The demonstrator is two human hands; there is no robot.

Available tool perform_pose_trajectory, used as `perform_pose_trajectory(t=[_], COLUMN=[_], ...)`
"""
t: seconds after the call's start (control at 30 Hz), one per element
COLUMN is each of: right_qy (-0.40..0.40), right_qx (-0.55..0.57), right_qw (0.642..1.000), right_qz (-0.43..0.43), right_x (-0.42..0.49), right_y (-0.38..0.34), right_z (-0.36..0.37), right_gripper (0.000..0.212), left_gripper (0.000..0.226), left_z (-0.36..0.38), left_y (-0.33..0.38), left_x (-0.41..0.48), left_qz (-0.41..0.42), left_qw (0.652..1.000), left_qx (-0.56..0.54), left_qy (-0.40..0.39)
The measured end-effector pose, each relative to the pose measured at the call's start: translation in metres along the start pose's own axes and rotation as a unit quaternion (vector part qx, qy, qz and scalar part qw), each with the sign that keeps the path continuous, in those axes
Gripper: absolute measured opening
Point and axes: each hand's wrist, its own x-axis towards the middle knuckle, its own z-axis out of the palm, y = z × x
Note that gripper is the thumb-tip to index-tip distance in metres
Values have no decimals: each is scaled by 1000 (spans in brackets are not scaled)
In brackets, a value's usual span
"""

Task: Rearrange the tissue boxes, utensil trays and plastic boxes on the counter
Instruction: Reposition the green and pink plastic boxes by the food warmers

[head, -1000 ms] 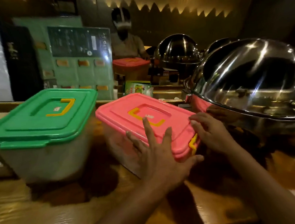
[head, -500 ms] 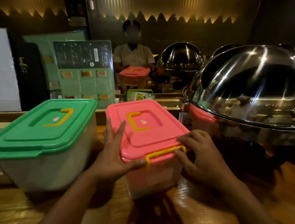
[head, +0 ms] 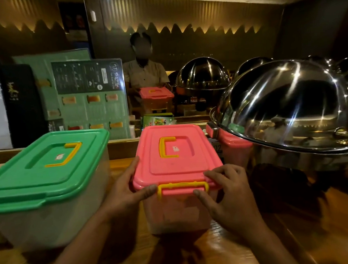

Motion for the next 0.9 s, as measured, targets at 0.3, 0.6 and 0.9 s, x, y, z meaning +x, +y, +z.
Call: perform_pose_trajectory(t=[0.3, 0.6, 0.9], right_qy=[-7, 12, -27], right_qx=[-6, 5, -13], right_qw=[999, 996, 993], right_qz=[39, 90, 117], right_x=[15, 33, 60], right_y=[23, 37, 44], right_z=[15, 39, 49], right_gripper=[66, 67, 65], left_gripper=[121, 120, 102], left_z=[11, 14, 15], left_y=[-10, -11, -1], left_x=[20, 51, 71], left_qz=[-44, -54, -51], left_qw=[998, 996, 996], left_qx=[-34, -55, -46], left_qy=[20, 34, 54])
